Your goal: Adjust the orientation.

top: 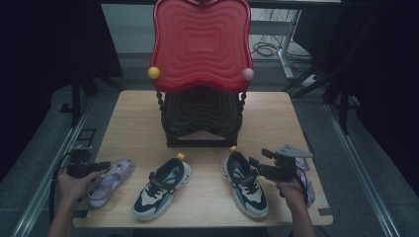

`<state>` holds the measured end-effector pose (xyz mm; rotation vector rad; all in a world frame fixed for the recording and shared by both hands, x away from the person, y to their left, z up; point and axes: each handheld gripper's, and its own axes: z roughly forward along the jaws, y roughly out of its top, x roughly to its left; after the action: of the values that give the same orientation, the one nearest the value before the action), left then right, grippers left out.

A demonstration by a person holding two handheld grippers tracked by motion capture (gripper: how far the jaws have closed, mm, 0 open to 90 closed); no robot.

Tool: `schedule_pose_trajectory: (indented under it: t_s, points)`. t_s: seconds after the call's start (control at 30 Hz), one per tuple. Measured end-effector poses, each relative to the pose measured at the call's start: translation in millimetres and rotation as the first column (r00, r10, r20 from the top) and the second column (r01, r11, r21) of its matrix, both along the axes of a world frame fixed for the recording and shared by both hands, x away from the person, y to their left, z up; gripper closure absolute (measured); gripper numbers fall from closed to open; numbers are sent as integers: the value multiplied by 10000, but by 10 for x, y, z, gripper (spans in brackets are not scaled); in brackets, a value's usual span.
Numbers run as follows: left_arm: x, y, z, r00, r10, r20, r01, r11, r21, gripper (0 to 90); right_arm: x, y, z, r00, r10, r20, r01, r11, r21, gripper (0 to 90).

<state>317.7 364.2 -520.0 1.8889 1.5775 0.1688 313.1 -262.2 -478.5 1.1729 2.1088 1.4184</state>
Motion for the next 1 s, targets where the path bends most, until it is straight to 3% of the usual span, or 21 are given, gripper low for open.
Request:
schedule_pose_trajectory:
  t_s: [0.23,0.3,0.4,0.43,0.5,0.6,0.63,0.73,0.9,1.0]
  points:
    - [-15,37,54,9991,171,392,-166,9998,-122,898,-5,-13,4,10000,-21,1,21,10000,13,323]
    - [-61,47,135,9966,327,757,-327,9995,-17,894,-9,-19,5,10000,-28,23,28,10000,14,324]
    - [-153,18,275,9890,455,1405,-481,9987,152,870,-10,-30,2,10000,-77,7,77,10000,19,324]
    - [-256,-48,395,9785,403,2024,-414,9991,12,851,-10,-36,0,9999,-110,-1,110,9999,4,323]
    - [-339,-161,482,9699,102,2433,-79,9999,-103,826,-13,-38,0,9999,-139,-20,139,9999,10,324]
    - [-392,-285,540,9642,-224,2643,206,9997,94,787,-19,-34,2,9999,-127,-6,127,9999,-12,324]
    - [-408,-339,560,9632,-352,2666,328,9994,137,734,-28,-26,6,9999,-123,-7,123,9999,-26,324]
    - [-424,-509,624,9649,-635,2548,621,9980,135,641,-36,-33,14,9999,-132,61,133,9999,-48,324]
    - [-417,-653,664,9656,-773,2484,751,9970,182,504,-45,-69,16,9997,-227,51,227,9997,-20,324]
    - [-415,-743,699,9603,-818,2669,795,9966,196,456,-47,-91,13,9996,-290,37,291,9996,-28,324]
